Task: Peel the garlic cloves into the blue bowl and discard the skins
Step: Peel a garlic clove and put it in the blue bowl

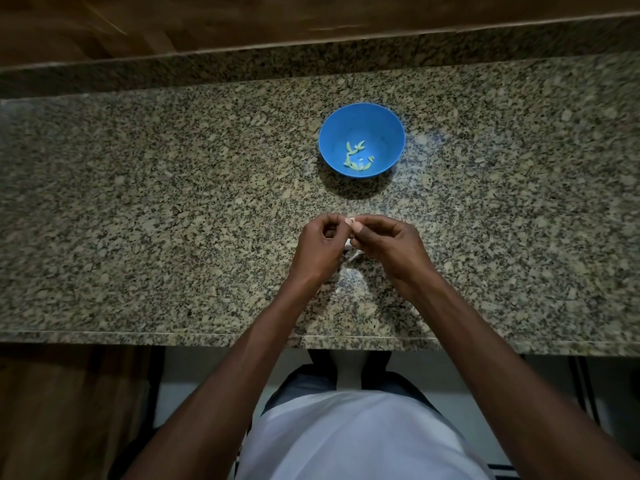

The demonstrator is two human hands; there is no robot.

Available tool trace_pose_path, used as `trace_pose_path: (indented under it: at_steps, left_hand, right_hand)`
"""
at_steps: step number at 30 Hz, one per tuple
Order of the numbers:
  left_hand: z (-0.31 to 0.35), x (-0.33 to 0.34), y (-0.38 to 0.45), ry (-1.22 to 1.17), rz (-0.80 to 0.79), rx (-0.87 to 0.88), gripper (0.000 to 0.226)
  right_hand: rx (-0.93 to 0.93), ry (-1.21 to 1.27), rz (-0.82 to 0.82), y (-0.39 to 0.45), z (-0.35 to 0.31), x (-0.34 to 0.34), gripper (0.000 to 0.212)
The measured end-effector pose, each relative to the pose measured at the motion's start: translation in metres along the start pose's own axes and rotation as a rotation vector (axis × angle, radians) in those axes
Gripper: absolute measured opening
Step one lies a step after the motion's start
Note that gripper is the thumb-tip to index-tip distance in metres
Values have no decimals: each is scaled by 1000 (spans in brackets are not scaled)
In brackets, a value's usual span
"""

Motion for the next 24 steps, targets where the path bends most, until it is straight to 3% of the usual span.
trace_pose_path:
  at_steps: [5, 11, 19, 24]
  left_hand:
    - [-13, -5, -2, -128, 53, -98, 15]
    - [-22, -10, -7, -75, 54, -101, 12]
    - [-19, 2, -10, 161, -54, 21, 12]
    - [-18, 8, -17, 160, -52, 62, 29]
  right_hand:
    - [93, 167, 54, 0, 1, -6, 19]
    - [36, -142, 19, -3, -8, -14, 24]
    - [47, -91, 77, -7, -5, -31, 18]
    - [75, -161, 115, -14, -2, -37, 18]
Point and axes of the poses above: each hand's wrist, its own y-axis towards the middle knuckle, its own x-axis out of the palm, z = x × y, the point moved 2 cm from there along y, towards the middle knuckle, and after that the axes turned 4 degrees about y, right-handed, at the moved point
